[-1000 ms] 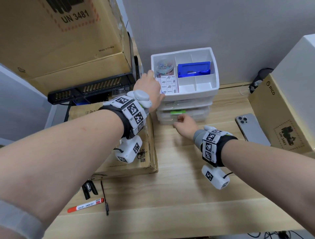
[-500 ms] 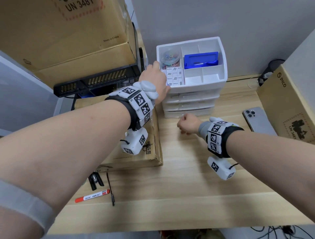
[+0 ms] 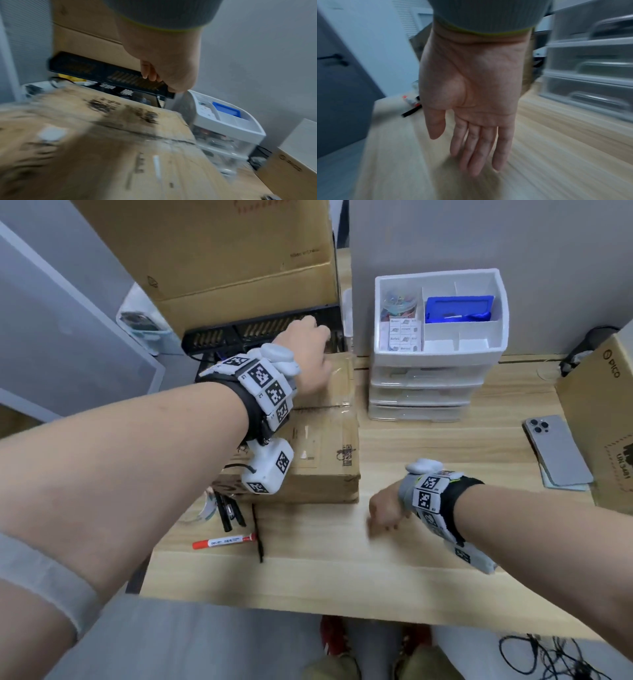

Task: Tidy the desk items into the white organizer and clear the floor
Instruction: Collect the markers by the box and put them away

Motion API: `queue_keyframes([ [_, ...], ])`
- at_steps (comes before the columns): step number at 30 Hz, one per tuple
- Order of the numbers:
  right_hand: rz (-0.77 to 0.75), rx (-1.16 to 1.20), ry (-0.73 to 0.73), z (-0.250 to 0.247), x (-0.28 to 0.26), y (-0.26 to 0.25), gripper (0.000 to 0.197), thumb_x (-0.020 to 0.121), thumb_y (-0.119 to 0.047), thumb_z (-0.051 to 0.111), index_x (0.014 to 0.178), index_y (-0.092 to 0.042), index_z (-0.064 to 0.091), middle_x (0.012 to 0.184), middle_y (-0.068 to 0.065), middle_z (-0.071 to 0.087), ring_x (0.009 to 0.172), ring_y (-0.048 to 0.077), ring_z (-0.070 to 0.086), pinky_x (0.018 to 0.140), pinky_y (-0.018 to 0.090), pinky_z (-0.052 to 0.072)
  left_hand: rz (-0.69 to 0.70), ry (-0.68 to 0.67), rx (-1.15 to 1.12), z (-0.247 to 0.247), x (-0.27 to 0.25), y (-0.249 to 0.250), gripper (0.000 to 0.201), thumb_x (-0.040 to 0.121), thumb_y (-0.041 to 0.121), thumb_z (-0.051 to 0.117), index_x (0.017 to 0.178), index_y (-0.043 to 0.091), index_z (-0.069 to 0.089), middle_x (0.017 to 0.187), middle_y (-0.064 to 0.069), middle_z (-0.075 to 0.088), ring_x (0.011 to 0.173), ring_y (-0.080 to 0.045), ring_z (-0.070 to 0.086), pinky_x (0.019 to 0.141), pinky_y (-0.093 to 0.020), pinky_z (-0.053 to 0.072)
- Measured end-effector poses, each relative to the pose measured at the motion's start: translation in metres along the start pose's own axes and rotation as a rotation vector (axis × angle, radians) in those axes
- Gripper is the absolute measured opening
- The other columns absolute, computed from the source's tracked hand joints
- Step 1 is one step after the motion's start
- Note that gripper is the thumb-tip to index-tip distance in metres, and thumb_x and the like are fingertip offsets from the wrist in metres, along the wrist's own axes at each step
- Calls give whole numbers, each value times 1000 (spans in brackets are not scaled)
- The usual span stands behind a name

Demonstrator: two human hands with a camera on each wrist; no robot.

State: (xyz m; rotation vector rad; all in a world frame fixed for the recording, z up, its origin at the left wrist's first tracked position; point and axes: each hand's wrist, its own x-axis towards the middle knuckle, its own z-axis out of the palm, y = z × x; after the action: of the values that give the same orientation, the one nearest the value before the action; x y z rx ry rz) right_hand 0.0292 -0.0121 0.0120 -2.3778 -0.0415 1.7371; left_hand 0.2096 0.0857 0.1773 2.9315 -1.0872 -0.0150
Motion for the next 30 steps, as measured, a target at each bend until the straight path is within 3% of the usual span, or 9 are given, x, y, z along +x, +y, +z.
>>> queue_keyframes([
  [2, -6, -48, -121, 14, 18, -34, 37, 99, -37, 54, 104, -3, 67, 75, 2, 59, 74, 23, 60, 74, 31, 52, -65, 60, -39, -7, -25, -38, 38, 89, 24, 49, 123, 11, 60, 118, -12, 53, 109, -32, 52, 82, -42, 47],
  [4, -42, -88, -154, 24, 28, -77, 35, 101, -33, 52, 87, -3, 65, 74, 4, 57, 73, 25, 56, 78, 35, 47, -148, 121, -56, -13, -57, -81, 36, 89, 22, 49, 121, 11, 61, 116, -12, 53, 106, -32, 53, 81, -41, 47],
  [5, -68, -108, -105, 26, 31, -92, 33, 100, -31, 53, 82, -5, 63, 75, 5, 58, 72, 25, 54, 76, 35, 46, -182, 152, -63, -15, -69, -96, 34, 88, 23, 48, 118, 12, 61, 114, -12, 54, 104, -32, 53, 79, -41, 46],
  [9, -190, -189, 124, 25, 39, -147, 29, 94, -22, 51, 102, -2, 69, 95, 12, 66, 83, 29, 58, 75, 34, 48, -389, 212, -88, -16, -121, -143, 32, 87, 23, 46, 113, 9, 59, 116, -15, 55, 103, -35, 55, 84, -46, 49],
  [14, -374, -179, 539, 14, 36, -214, 11, 91, -18, 51, 92, -16, 61, 91, 3, 62, 79, 25, 57, 61, 28, 41, -611, 77, -51, 20, -206, -207, 29, 93, 24, 46, 116, 7, 55, 117, -16, 55, 99, -36, 59, 77, -41, 45],
  [20, -414, -152, 732, 15, 77, -252, 15, 92, -16, 51, 107, -16, 56, 109, 4, 54, 86, 28, 61, 64, 36, 44, -686, -277, -128, 112, -273, -229, 17, 91, 25, 52, 93, 11, 61, 88, -9, 67, 75, -28, 62, 65, -35, 52],
  [25, -293, -168, 799, 13, 95, -266, 51, 82, -33, 70, 124, -14, 47, 128, 8, 41, 104, 29, 53, 70, 35, 41, -632, -281, -254, 172, -287, -219, 13, 87, 17, 56, 100, 14, 56, 103, -8, 54, 82, -29, 59, 75, -39, 51],
  [27, -226, -210, 867, 12, 102, -269, 62, 76, -44, 71, 127, -19, 47, 131, 6, 42, 113, 28, 48, 80, 36, 43, -590, -285, -261, 180, -284, -216, 7, 86, 19, 55, 93, 16, 54, 99, -7, 59, 79, -28, 60, 69, -37, 50],
  [30, -181, -226, 952, 15, 109, -269, 54, 71, -49, 63, 115, -20, 52, 118, 6, 51, 107, 29, 51, 82, 39, 43, -539, -395, -256, 187, -279, -204, 15, 89, 23, 53, 85, 10, 60, 84, -10, 66, 74, -28, 63, 59, -32, 47],
])
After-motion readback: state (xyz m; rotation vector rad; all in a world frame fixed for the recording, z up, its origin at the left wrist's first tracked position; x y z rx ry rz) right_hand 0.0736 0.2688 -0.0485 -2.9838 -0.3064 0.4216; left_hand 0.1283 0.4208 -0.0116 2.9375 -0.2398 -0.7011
